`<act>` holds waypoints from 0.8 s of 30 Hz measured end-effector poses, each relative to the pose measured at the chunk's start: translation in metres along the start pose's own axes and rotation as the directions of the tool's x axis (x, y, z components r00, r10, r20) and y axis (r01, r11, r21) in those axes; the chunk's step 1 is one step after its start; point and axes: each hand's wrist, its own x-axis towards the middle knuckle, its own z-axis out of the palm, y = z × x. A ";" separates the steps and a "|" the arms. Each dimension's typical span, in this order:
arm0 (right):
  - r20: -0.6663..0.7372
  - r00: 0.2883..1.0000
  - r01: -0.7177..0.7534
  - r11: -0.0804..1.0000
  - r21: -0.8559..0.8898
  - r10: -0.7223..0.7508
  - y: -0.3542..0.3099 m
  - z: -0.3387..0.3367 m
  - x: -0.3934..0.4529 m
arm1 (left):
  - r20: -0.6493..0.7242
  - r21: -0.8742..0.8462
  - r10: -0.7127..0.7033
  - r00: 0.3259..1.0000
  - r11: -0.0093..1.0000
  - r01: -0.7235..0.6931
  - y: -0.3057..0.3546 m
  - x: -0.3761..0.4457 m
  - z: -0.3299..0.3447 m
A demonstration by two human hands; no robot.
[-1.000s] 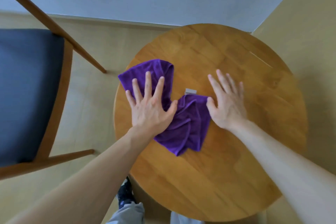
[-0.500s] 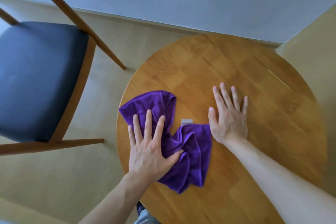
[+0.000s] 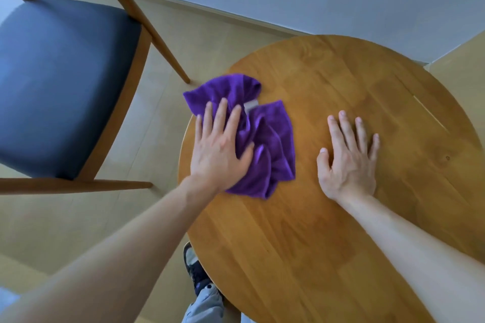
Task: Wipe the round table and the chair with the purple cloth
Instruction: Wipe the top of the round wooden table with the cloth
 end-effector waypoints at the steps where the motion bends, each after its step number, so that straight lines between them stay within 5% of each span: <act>1: -0.001 1.000 -0.003 1.000 -0.001 0.003 0.000 0.000 -0.002 | 0.012 -0.006 0.049 0.999 0.999 -0.049 0.001 -0.019 0.002; 5: 0.015 1.000 -0.009 1.000 -0.018 0.009 -0.002 -0.001 -0.003 | 0.115 0.022 0.288 0.951 0.956 -0.292 -0.015 -0.080 0.008; 9: 0.023 1.000 -0.014 1.000 -0.027 0.014 -0.004 -0.003 0.003 | 0.212 0.104 0.430 0.878 0.883 -0.458 -0.045 -0.049 -0.002; 13: 0.026 1.000 -0.011 0.999 -0.032 0.012 -0.003 -0.004 0.004 | 0.078 0.046 0.145 0.986 0.988 -0.149 -0.045 -0.011 -0.006; 16: 0.032 0.999 -0.008 0.999 -0.039 0.009 -0.003 -0.002 0.005 | -0.041 -0.014 -0.097 0.994 0.995 0.096 -0.026 -0.020 0.006; 20: -0.013 1.000 0.022 0.999 -0.024 -0.022 -0.017 -0.010 0.000 | -0.059 -0.031 -0.099 0.993 0.995 0.097 -0.022 -0.033 0.014; 24: -0.024 0.941 0.338 0.932 0.133 -0.338 -0.082 -0.015 0.020 | -0.057 -0.030 -0.092 0.994 0.995 0.091 -0.023 -0.028 0.013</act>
